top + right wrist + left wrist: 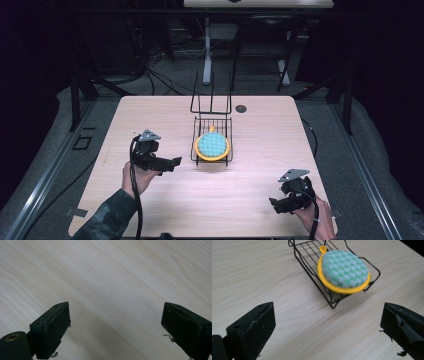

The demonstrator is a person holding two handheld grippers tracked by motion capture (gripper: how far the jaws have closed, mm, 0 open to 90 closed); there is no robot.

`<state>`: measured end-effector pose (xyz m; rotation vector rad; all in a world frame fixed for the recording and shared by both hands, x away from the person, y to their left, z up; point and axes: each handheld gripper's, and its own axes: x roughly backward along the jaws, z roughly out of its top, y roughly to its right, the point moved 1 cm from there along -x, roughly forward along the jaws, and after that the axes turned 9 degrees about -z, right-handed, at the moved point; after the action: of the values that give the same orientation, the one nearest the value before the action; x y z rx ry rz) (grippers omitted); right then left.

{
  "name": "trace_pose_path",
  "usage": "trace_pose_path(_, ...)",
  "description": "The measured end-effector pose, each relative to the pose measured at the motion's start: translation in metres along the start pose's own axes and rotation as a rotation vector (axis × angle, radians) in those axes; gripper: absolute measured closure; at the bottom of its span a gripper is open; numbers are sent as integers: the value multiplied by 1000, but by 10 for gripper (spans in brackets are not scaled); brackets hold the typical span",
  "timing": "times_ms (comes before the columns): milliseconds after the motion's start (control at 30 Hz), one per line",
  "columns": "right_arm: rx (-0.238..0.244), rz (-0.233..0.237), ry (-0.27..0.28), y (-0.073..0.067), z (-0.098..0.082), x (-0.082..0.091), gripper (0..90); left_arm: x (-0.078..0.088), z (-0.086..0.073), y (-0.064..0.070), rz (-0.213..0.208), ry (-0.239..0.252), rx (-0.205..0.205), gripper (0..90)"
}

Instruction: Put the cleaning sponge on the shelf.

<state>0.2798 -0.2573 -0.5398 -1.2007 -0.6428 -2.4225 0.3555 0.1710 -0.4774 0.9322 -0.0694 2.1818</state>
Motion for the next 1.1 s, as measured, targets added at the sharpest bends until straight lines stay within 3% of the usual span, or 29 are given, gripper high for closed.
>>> trace_pose_path(167, 15, -7, -7, -1, 0, -1, 81, 7, -17, 1, 5, -31, -27, 0)
trace_pose_path(333, 21, -11, -13, -2, 0, -2, 79, 6, -36, 2, 6, -106, -54, 0)
trace_pose_path(600, 24, -22, -20, -1, 0, -3, 75, -4, -65, -8, 1, -208, -29, 0)
trace_pose_path(700, 27, -25, -23, -1, -1, -3, 76, -7, -71, -10, -28, -210, -43, 0)
trace_pose_path(800, 23, -21, -19, 0, -1, -3, 76, -12, -75, -11, -23, -215, -56, 0)
trace_pose_path(1100, 21, -20, -21, 3, -2, -6, 76, -21, -80, -15, -46, -231, -42, 0)
